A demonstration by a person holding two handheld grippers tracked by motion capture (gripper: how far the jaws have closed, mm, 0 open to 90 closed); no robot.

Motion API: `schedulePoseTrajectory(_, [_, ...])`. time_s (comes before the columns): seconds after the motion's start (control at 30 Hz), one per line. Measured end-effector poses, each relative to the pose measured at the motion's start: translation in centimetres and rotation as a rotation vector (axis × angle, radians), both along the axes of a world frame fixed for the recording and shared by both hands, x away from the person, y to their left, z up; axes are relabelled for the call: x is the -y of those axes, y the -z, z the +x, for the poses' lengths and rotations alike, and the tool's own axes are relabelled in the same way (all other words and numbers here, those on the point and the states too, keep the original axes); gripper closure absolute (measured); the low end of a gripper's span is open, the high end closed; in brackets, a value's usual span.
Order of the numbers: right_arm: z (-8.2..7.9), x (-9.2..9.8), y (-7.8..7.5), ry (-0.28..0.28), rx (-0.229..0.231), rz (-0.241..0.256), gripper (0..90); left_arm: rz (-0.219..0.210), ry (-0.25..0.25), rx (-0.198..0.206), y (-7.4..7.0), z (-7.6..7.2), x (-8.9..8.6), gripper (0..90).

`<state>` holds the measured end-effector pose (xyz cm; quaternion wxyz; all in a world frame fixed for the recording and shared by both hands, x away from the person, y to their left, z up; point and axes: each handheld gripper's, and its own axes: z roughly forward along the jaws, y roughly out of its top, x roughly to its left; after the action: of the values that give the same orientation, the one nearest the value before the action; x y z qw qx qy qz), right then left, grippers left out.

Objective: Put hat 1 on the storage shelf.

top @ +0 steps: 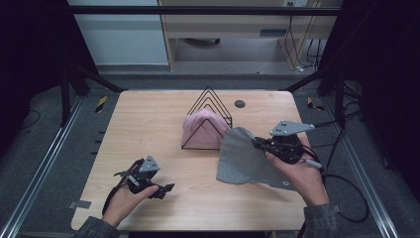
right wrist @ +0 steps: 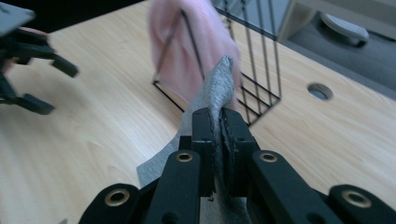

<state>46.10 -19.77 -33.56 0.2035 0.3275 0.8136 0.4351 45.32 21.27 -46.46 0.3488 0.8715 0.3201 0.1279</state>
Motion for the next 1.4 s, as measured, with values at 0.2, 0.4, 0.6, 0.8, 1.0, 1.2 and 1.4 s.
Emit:
schedulePoseTrajectory(0.2, [-0.7,-2.4,-2.5,-0.087,0.012,-0.025,85.2,-0.006,0.023,-0.002,-0.1,-0.1,0.2,12.8])
schedulePoseTrajectory(0.4, [-0.9,-4.6,-4.6,-0.154,0.025,-0.039,85.2,-0.019,0.035,0.006,-0.3,-0.3,0.3,13.4])
schedulePoseTrajectory(0.6, [-0.7,-5.7,-5.7,-0.186,0.029,-0.038,85.4,-0.025,0.041,0.012,-0.5,-0.4,0.3,14.0])
schedulePoseTrajectory(0.8, [-0.4,-6.4,-6.1,-0.212,0.023,-0.036,85.4,-0.039,0.042,0.026,-1.0,-0.4,0.3,16.1])
schedulePoseTrajectory(1.0, [-0.2,-7.3,-6.4,-0.246,0.019,-0.02,85.4,-0.048,0.069,0.053,-3.0,0.4,1.1,20.7])
schedulePoseTrajectory(1.2, [-0.2,-8.5,-7.1,-0.279,0.022,-0.009,85.4,-0.06,0.129,0.077,-4.9,1.5,3.3,23.5])
schedulePoseTrajectory(1.4, [-0.5,-9.4,-7.5,-0.304,0.029,0.002,85.3,-0.114,0.136,0.117,-6.5,2.8,4.9,29.4])
